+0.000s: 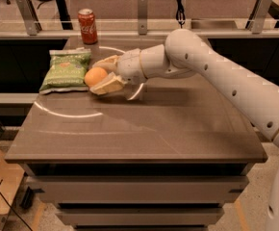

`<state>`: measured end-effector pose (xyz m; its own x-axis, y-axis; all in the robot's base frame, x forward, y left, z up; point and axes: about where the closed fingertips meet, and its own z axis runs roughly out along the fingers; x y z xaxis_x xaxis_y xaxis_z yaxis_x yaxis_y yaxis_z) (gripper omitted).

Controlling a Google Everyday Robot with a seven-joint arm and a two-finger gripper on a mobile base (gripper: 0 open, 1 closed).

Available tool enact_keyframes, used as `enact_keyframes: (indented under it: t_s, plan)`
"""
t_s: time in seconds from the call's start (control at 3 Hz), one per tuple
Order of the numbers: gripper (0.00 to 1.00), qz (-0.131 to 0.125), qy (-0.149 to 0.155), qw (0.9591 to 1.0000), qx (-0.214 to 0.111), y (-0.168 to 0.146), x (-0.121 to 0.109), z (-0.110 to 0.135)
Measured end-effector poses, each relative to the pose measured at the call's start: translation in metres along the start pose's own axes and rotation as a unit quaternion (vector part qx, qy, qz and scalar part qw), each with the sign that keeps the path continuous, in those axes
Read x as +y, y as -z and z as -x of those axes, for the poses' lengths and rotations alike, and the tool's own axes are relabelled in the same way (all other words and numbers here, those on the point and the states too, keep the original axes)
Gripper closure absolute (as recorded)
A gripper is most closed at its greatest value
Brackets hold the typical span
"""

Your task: Move orange near green jalapeno chip bag

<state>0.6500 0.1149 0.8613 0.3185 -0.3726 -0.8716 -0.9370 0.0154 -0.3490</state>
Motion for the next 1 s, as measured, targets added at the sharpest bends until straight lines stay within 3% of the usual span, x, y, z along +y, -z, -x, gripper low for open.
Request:
enact_keyframes:
  t_s: [0.67,1.0]
  plan:
    - [0.12,-0.009,0.006,0.9999,-0.007,-0.009,-0.003,0.003]
    - [0.0,-0.028,-0.003,0.9996,-0.005,-0.011,-0.007,-0.006]
